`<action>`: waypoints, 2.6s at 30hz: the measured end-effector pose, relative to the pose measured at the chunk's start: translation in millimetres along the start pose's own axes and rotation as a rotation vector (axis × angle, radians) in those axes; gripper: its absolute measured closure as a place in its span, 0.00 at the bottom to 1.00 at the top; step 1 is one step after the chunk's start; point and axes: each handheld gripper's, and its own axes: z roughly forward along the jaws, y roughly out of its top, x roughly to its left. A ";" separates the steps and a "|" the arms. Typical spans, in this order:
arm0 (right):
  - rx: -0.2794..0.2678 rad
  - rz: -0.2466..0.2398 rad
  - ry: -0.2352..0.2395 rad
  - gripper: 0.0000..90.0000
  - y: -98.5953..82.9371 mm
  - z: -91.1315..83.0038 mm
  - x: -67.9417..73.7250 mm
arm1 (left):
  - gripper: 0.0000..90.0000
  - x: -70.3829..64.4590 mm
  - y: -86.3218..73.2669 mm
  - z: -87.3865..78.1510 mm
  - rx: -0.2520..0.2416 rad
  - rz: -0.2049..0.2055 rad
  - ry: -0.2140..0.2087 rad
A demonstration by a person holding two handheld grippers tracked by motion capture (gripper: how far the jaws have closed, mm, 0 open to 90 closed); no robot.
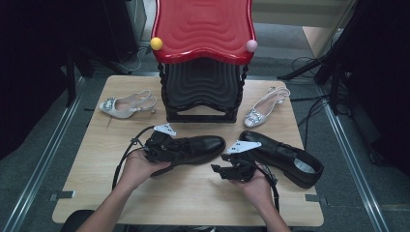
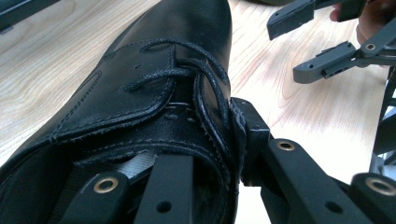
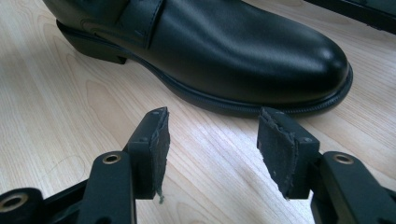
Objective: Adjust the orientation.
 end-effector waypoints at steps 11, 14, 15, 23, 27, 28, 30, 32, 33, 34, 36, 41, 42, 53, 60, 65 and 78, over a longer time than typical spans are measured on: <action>-0.026 0.007 -0.007 0.54 2.6 5.3 1.3 | 0.69 8.0 -2.3 -16.0 0.001 -0.001 -0.021; -0.038 0.007 -0.008 0.57 4.3 6.9 1.0 | 0.64 9.6 -3.9 -27.0 -0.008 -0.011 -0.018; -0.044 0.007 -0.005 0.60 5.6 9.2 0.9 | 0.63 9.7 -4.5 -30.8 -0.011 -0.009 -0.015; -0.042 0.019 0.017 0.71 9.9 19.5 2.4 | 0.59 8.9 -9.1 -57.8 -0.022 0.000 0.033; -0.034 0.019 0.042 0.83 12.3 25.1 4.7 | 0.57 11.1 -12.3 -69.2 -0.029 -0.015 0.043; -0.028 0.018 0.046 0.86 12.9 26.5 5.9 | 0.57 11.9 -13.4 -71.4 -0.028 -0.017 0.053; -0.023 0.009 0.049 0.93 14.0 30.0 8.5 | 0.56 13.8 -16.3 -76.6 -0.034 -0.029 0.073; -0.012 0.012 0.049 0.97 15.2 32.2 10.7 | 0.57 15.6 -18.5 -80.7 -0.040 -0.033 0.078; -0.007 0.008 0.053 0.98 15.9 33.4 11.4 | 0.57 16.5 -19.9 -82.9 -0.048 -0.037 0.083; -0.007 0.008 0.052 1.00 16.6 34.6 11.9 | 0.58 17.5 -21.4 -85.1 -0.053 -0.042 0.085; 0.000 0.012 0.059 1.00 18.2 37.1 12.4 | 0.60 19.6 -24.5 -89.3 -0.057 -0.049 0.094; 0.018 0.010 0.056 1.00 20.5 43.7 12.2 | 0.67 22.2 -31.4 -99.9 -0.098 -0.068 0.139; 0.018 0.014 0.056 1.00 20.9 44.4 11.8 | 0.68 22.6 -32.7 -101.3 -0.110 -0.071 0.143; 0.050 0.032 0.043 1.00 27.5 51.5 1.5 | 0.92 31.1 -48.1 -108.0 -0.096 -0.130 0.157; 0.054 0.037 0.042 1.00 35.2 57.8 -3.2 | 1.00 54.4 -66.4 -92.1 -0.077 -0.216 0.170; 0.049 0.038 0.042 1.00 38.4 61.5 -5.2 | 1.00 59.8 -68.7 -82.7 -0.081 -0.226 0.145; 0.031 0.049 0.064 1.00 41.6 58.7 -2.7 | 1.00 62.2 -67.9 -61.8 -0.020 -0.211 0.132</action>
